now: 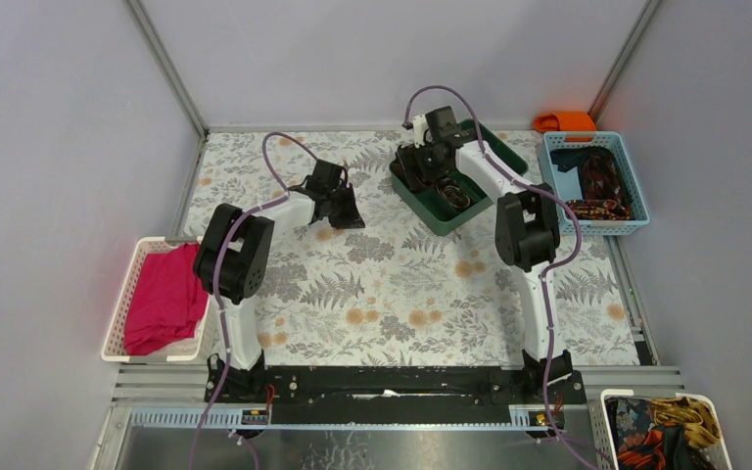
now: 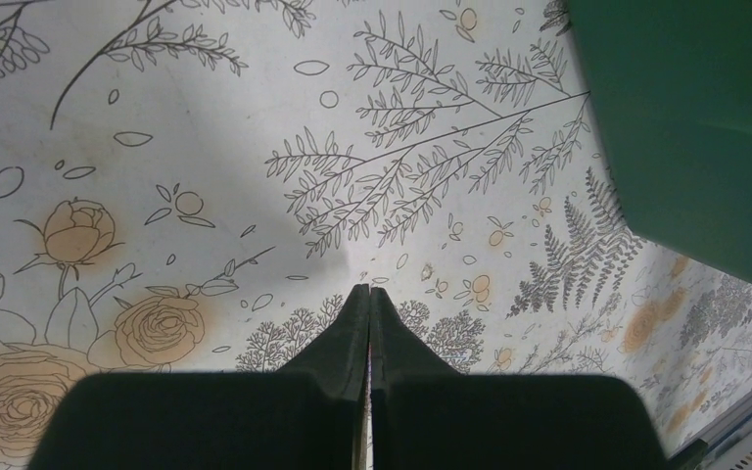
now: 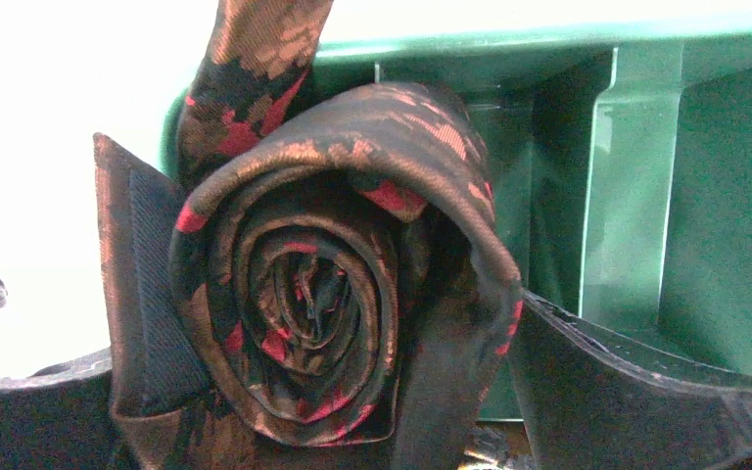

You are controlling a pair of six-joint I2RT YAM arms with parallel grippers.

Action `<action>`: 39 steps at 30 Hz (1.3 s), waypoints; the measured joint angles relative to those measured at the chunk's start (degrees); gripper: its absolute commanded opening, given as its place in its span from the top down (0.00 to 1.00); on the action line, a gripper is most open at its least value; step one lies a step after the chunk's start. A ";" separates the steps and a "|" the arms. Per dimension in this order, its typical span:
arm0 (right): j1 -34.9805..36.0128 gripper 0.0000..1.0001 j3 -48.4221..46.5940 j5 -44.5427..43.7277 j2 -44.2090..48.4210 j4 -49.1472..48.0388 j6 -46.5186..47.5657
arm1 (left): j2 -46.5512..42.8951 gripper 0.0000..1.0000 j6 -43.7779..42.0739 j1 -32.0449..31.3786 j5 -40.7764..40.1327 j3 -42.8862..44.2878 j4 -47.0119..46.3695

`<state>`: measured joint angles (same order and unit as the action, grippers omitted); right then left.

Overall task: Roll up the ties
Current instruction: Place the tie in the storage box.

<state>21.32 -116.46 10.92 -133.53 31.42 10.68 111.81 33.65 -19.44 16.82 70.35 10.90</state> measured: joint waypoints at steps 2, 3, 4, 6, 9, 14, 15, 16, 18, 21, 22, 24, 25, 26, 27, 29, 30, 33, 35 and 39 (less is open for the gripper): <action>0.00 0.00 -0.50 0.42 0.00 0.09 0.02 | 0.11 1.00 -0.07 0.00 0.00 0.31 -0.02; 0.00 0.00 -0.81 0.66 0.00 0.24 0.09 | 0.11 1.00 -0.17 0.00 -0.02 0.35 0.00; -0.07 0.00 -1.11 0.85 0.00 0.46 0.17 | 0.11 1.00 -0.22 0.00 0.00 0.37 0.00; -0.24 0.00 -1.84 1.55 0.00 1.11 0.35 | 0.11 1.00 -0.39 0.00 -0.02 0.37 0.07; -0.37 0.00 -2.97 2.36 0.00 2.36 0.87 | 0.11 1.00 -0.61 0.00 -0.02 0.37 0.11; -0.68 0.00 -3.58 3.76 0.00 2.97 1.51 | 0.22 1.00 -0.92 0.00 0.00 0.46 0.39; -0.76 0.00 -3.72 3.78 0.00 3.28 1.57 | 0.37 1.00 -0.98 0.00 0.00 0.68 0.55; -0.81 0.00 -3.89 3.80 0.00 3.54 1.68 | 0.48 1.00 -1.03 0.00 0.00 0.85 0.63; -0.87 0.00 -4.15 3.82 0.00 3.74 1.75 | 0.63 1.00 -1.11 -0.02 0.02 1.11 0.79; -0.94 0.00 -4.24 3.80 0.00 3.78 1.73 | 0.68 1.00 -1.27 -0.02 0.04 1.22 0.94; -0.94 0.00 -4.24 3.80 0.00 3.82 1.73 | 0.72 1.00 -1.27 -0.02 0.11 1.22 1.05; -0.94 0.00 -4.26 3.80 0.00 3.82 1.73 | 0.83 1.00 -1.29 -0.09 0.26 1.22 1.33; -0.94 0.00 -4.35 3.80 0.00 3.80 1.73 | 0.87 1.00 -1.31 -0.09 0.35 1.22 1.46; -0.94 0.00 -4.37 3.82 0.00 3.82 1.73 | 0.96 1.00 -1.36 -0.13 0.37 1.25 1.55; -0.94 0.00 -4.39 4.07 0.00 3.82 1.70 | 1.03 1.00 -1.40 -0.13 0.39 1.27 1.64; -0.96 0.00 -4.42 5.16 0.00 3.80 1.66 | 1.18 1.00 -1.46 -0.17 0.39 1.36 1.68; -0.98 0.00 -4.42 5.38 0.00 3.72 1.64 | 1.20 1.00 -1.49 -0.24 0.42 1.36 1.73; -1.05 0.00 -4.42 6.01 0.02 3.48 1.49 | 1.36 1.00 -1.53 -0.44 0.74 1.62 1.84; -1.11 0.00 -4.37 6.34 0.17 3.32 1.46 | 1.53 1.00 -1.66 -0.52 0.81 1.97 1.90; -1.14 0.00 -2.89 6.34 1.68 2.12 1.33 | 1.64 1.00 -1.77 -0.79 0.83 2.21 1.99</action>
<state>20.18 -119.35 17.26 -131.85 33.54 12.01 113.45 31.88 -20.23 17.65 72.55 12.88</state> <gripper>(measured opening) 0.994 0.006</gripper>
